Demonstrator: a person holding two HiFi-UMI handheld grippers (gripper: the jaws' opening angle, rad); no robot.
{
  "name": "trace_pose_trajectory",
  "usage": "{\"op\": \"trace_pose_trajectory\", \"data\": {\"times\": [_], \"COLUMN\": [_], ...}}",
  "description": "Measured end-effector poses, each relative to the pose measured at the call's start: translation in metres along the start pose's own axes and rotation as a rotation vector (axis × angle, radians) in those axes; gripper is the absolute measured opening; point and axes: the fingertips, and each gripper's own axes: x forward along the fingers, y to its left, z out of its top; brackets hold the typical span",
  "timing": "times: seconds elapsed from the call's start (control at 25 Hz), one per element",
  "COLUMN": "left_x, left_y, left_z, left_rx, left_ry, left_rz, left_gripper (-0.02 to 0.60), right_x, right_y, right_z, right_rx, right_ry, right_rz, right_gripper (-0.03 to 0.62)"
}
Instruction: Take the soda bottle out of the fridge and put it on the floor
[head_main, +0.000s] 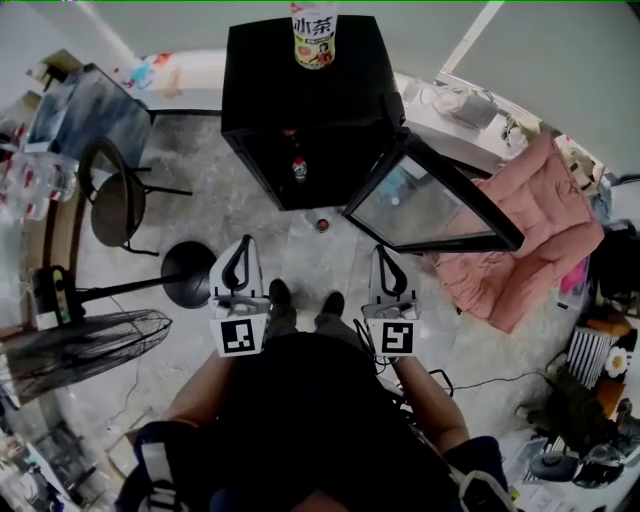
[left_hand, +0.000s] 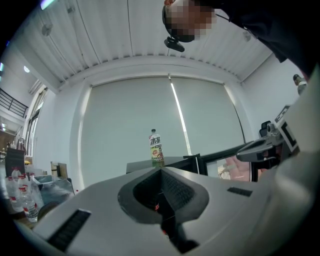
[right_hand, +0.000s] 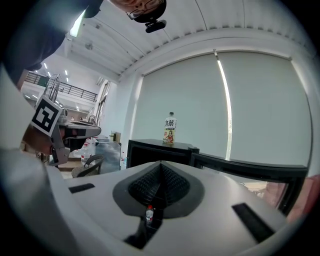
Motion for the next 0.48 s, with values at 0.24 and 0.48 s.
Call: {"op": "trace_pose_trajectory", "data": {"times": [0.24, 0.48], "left_x": [-0.0012, -0.0009], "left_y": [-0.0014, -0.0030], "left_z": [-0.0028, -0.0038], "left_rx": [0.006, 0.004], "left_ry": [0.011, 0.010], "left_rz": [-0.004, -0.007], "left_gripper": [0.021, 0.021], "right_x": [0.0023, 0.0044], "right_y": [-0.0006, 0.0007], "right_z": [-0.0016, -0.0003], "right_rx": [0.012, 0.010], "right_ry": [0.006, 0.005], "right_rz": [0.002, 0.012], "right_gripper": [0.018, 0.018]}}
